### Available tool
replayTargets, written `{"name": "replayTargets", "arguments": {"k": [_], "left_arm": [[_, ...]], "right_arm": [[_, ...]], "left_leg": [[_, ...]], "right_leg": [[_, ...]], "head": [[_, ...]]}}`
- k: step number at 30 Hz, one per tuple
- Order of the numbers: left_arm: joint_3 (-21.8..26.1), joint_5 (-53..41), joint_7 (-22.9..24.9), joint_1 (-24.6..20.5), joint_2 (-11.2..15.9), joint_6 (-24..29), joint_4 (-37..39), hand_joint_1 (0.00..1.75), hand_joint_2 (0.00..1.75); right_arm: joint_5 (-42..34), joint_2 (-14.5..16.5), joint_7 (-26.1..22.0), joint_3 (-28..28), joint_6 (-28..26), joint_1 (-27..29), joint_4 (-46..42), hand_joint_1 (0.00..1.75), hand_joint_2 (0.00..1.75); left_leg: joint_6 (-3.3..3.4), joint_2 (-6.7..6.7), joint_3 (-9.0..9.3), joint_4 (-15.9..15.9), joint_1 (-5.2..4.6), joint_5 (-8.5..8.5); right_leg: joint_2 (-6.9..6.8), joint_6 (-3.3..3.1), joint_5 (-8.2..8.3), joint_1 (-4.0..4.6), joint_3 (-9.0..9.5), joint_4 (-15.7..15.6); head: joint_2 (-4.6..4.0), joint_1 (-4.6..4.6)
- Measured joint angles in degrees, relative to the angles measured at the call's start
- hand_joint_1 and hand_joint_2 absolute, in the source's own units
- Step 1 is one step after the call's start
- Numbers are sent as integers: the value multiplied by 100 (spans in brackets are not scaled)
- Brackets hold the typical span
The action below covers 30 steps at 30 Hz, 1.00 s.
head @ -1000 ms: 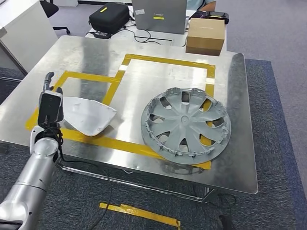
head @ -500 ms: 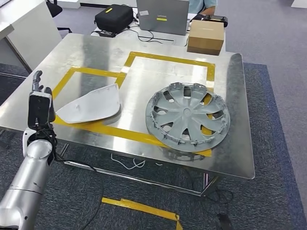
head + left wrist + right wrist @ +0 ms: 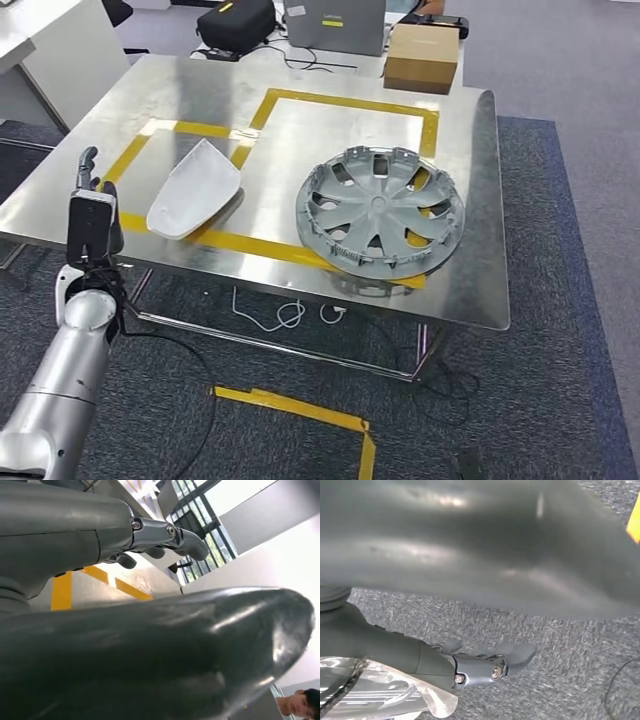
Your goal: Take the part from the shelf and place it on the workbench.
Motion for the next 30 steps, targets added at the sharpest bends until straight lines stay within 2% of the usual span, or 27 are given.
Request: {"name": "replayTargets", "arguments": {"k": [1,2,4,5,6,7,9,10,11,12,14,15,16,17,19,20,21,22,23,24,25,26,28,30], "left_arm": [[3,1,1,3,6,1,0,0,0],[5,1,1,5,14,1,0,0,0],[9,2,1,11,26,2,1,0,0],[9,2,1,17,27,2,1,0,0],[9,2,1,22,27,2,2,0,0],[9,2,1,23,27,2,2,0,0],[9,2,1,11,26,3,-4,0,0],[9,2,-4,-4,25,7,-14,0,0],[9,2,-10,-20,24,12,-25,0,0],[9,3,-17,-32,23,20,-34,0,0],[10,9,-27,-32,21,35,-40,0,0],[11,13,-29,-26,16,40,-40,0,0],[12,19,-30,-22,13,42,-40,0,0],[13,28,-31,-23,10,42,-40,0,0],[14,54,-32,-19,9,41,-40,0,0],[14,67,-32,-12,8,40,-40,0,0],[15,78,-31,-2,8,40,-40,0,0],[18,91,-31,9,8,39,-40,0,0],[24,104,-30,17,10,39,-40,0,0],[30,115,-30,21,11,39,-40,0,0],[37,122,-30,19,15,40,-42,0,0],[43,124,-29,17,20,40,-43,0,0],[49,127,-27,16,30,44,-44,0,0],[52,128,-25,21,40,48,-44,0,0]], "right_arm": [[0,1,0,0,2,-5,1,0,0],[0,2,0,0,4,-10,1,0,0],[-1,0,1,-1,4,-9,0,0,0],[-2,0,1,-2,4,-8,0,0,0],[-2,0,1,-3,4,-8,0,0,0],[-2,1,1,-3,5,-8,0,0,0],[-2,1,1,-2,8,-9,0,0,0],[-2,2,1,-2,8,-9,0,0,0],[-1,2,1,-2,8,-12,0,0,0],[1,3,1,-2,8,-14,0,0,0],[2,1,5,-4,8,-13,0,0,0],[2,-1,11,-5,8,-8,0,0,0],[2,-3,16,-6,8,-2,0,0,0],[4,-4,21,-6,9,1,1,0,0],[7,-4,27,-5,10,2,2,0,0],[8,-4,29,-5,9,0,2,0,0],[7,-4,32,-6,5,-2,2,0,0],[7,-5,33,-7,1,-3,2,0,0],[7,-7,34,-7,-3,-2,2,0,0],[7,-9,35,-7,-7,-4,1,0,0],[7,-11,35,-6,-8,-8,-1,0,0],[8,-12,35,-6,-10,-15,-2,0,0],[9,-13,38,-5,-13,-23,-2,0,0],[9,-7,42,-7,-15,-22,-2,0,0]], "left_leg": [[-33,-7,-67,178,10,-199],[-63,-11,-159,482,22,-484],[-107,-11,-330,1256,38,-991],[-115,-11,-351,1540,41,-1086],[-112,-11,-283,1634,42,-1048],[-95,-11,-119,1530,41,-931],[-26,-17,458,821,28,-704],[13,-20,758,392,16,-694],[44,-25,971,64,3,-723],[66,-28,1086,-140,-10,-756],[111,-19,1059,-253,-8,-710],[145,-7,1014,-267,-1,-653],[184,5,961,-281,10,-591],[219,15,898,-288,16,-533],[260,20,747,-277,-6,-427],[266,20,672,-271,-19,-379],[265,19,598,-262,-32,-334],[261,18,531,-253,-43,-295],[253,17,475,-241,-52,-256],[241,18,426,-229,-59,-223],[223,21,389,-215,-67,-193],[199,25,359,-202,-70,-160],[143,32,315,-192,-69,-93],[85,19,258,-154,-71,-108]], "right_leg": [[-9,-61,59,-10,-54,-9],[-16,-102,119,-15,-100,-11],[-17,-129,234,-8,-239,-6],[-19,-127,289,-4,-313,-3],[-20,-122,344,0,-391,2],[-20,-112,402,5,-467,6],[-17,-78,505,18,-585,15],[-15,-55,551,28,-626,20],[-15,-27,605,36,-660,23],[-15,2,659,41,-689,19],[-13,65,751,37,-745,-9],[-11,94,693,34,-801,22],[-9,121,539,32,-878,150],[-9,140,292,26,-987,413],[-11,166,-215,24,-1213,1200],[-11,171,-326,26,-1277,1529],[-11,165,-296,30,-1255,1686],[-10,150,-160,35,-1127,1623],[-10,123,9,42,-892,1344],[-9,83,116,54,-601,938],[-8,46,145,68,-306,518],[-8,16,121,82,-91,187],[-7,-9,55,105,73,-86],[-18,-57,92,74,58,-156]], "head": [[0,-10],[0,-18],[0,-34],[0,-32],[0,-34],[0,-32],[0,-33],[0,-29],[0,-26],[0,-27],[0,-27],[0,-23],[0,-8],[0,3],[0,22],[0,21],[0,22],[0,21],[0,21],[0,20],[0,17],[0,18],[0,20],[0,19]]}}
